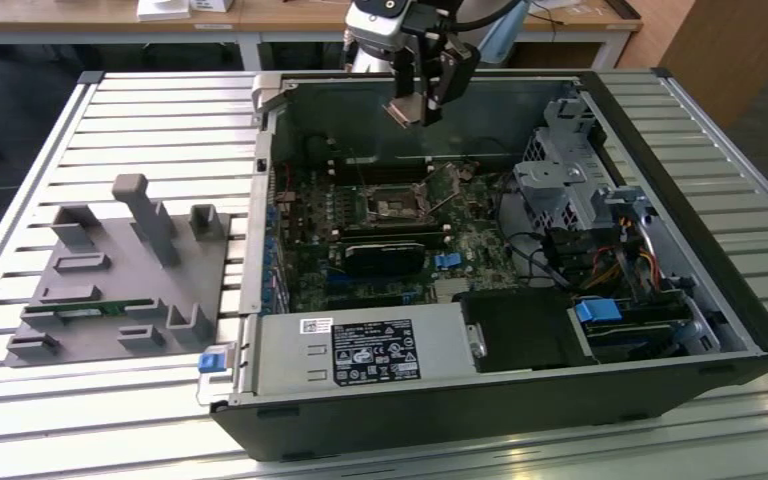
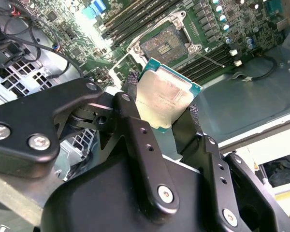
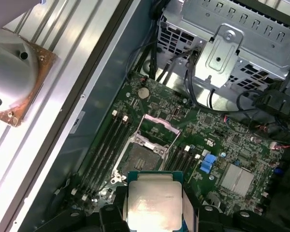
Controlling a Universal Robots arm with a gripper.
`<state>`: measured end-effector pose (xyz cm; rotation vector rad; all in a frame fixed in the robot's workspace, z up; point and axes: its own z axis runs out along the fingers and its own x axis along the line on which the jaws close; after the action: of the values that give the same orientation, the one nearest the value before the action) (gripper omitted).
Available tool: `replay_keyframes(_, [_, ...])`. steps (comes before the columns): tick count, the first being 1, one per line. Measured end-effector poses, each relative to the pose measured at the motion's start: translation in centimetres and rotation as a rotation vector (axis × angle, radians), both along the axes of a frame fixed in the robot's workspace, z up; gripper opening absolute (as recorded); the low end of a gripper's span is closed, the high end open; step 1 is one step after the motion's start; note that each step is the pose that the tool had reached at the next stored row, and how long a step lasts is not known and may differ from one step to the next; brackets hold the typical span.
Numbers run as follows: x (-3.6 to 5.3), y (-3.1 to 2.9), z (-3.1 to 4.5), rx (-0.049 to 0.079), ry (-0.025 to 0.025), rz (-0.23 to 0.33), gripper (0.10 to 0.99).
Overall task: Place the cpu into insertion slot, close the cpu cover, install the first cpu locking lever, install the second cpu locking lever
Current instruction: 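Place the cpu into insertion slot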
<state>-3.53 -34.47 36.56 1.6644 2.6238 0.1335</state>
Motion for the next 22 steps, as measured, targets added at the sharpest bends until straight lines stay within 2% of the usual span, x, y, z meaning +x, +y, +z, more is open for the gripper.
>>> replay_keyframes(22, [0.0, 0.0, -0.01, 0.0, 0.0, -0.103, 0.537])
